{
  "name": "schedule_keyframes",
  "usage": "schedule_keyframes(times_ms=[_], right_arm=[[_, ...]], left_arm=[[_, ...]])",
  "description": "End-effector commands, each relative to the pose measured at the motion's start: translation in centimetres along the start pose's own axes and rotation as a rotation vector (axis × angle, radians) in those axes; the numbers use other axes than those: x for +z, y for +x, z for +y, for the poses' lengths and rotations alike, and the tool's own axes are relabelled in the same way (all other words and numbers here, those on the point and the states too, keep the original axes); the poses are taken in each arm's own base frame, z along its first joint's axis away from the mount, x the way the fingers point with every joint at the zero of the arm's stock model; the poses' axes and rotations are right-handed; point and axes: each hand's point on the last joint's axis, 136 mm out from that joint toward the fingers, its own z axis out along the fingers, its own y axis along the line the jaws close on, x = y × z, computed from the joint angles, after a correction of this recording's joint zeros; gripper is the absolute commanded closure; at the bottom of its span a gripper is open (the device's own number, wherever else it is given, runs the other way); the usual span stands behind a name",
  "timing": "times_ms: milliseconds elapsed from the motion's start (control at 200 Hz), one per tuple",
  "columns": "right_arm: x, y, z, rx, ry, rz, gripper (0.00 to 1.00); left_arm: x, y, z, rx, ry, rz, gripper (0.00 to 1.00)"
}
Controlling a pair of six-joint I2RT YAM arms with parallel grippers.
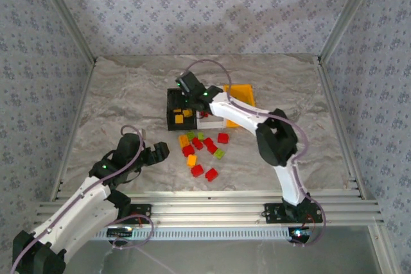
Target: Sort the legos into containers by color
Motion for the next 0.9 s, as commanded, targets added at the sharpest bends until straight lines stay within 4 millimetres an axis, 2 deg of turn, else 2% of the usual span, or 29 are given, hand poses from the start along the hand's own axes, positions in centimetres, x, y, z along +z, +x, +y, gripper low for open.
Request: schedule_keyframes(times_ms=[0, 85, 120, 145, 200, 250, 260, 285, 370, 520, 645, 795, 894], right_arm=[[-6.0, -1.8, 1.0, -0.006, -0.077, -0.106, 0.28], [-8.3, 0.2, -0.9, 0.025, -0.059, -0.115, 0.28], [-8.9, 1.3, -1.7, 0.041, -0.048, -0.110, 0.28], [-9.5, 1.4, -1.8, 0.047, -0.051, -0.118, 0.28], [-10.1, 3.2, -3.3, 0.059, -0.027, -0.100, 0.28], [-11.2, 3.5, -3.8, 0.068, -0.023, -0.111, 0.28], [-11.0, 4.6, -4.4, 0.067, -0.007, -0.092, 0.28], [-11.1, 5.5, -5.2, 0.069, 0.011, -0.081, 0.28], [-12.1, 7.0, -6.8, 0.071, 0.045, -0.078, 0.28], [-13.4, 8.3, -8.4, 0.077, 0.067, -0.086, 0.28], [-14.2, 8.5, -8.8, 0.105, 0.065, -0.099, 0.28], [-15.0, 8.2, -9.0, 0.102, 0.066, -0.119, 0.27], [-15.2, 8.3, -9.3, 0.105, 0.071, -0.124, 0.28]], left_arm=[[0.5, -1.4, -2.5, -0.011, 0.095, -0.025, 0.08], [1.9, -1.6, -4.0, 0.004, 0.115, 0.015, 0.11], [2.5, -1.6, -4.6, 0.026, 0.112, 0.033, 0.11], [3.0, -1.4, -5.1, 0.047, 0.110, 0.048, 0.11], [4.0, -1.0, -6.3, 0.090, 0.109, 0.077, 0.11], [4.9, -0.5, -7.4, 0.130, 0.108, 0.099, 0.11], [5.1, -0.4, -7.5, 0.139, 0.106, 0.106, 0.11], [5.6, -0.1, -7.8, 0.159, 0.095, 0.117, 0.11], [7.3, 0.7, -8.2, 0.199, 0.059, 0.151, 0.14], [8.9, 0.4, -6.9, 0.195, -0.031, 0.142, 0.24], [9.9, -0.3, -6.7, 0.179, -0.042, 0.124, 0.33], [11.5, -0.3, -6.5, 0.175, -0.043, 0.142, 0.35], [12.5, -0.2, -6.2, 0.166, -0.041, 0.157, 0.40]])
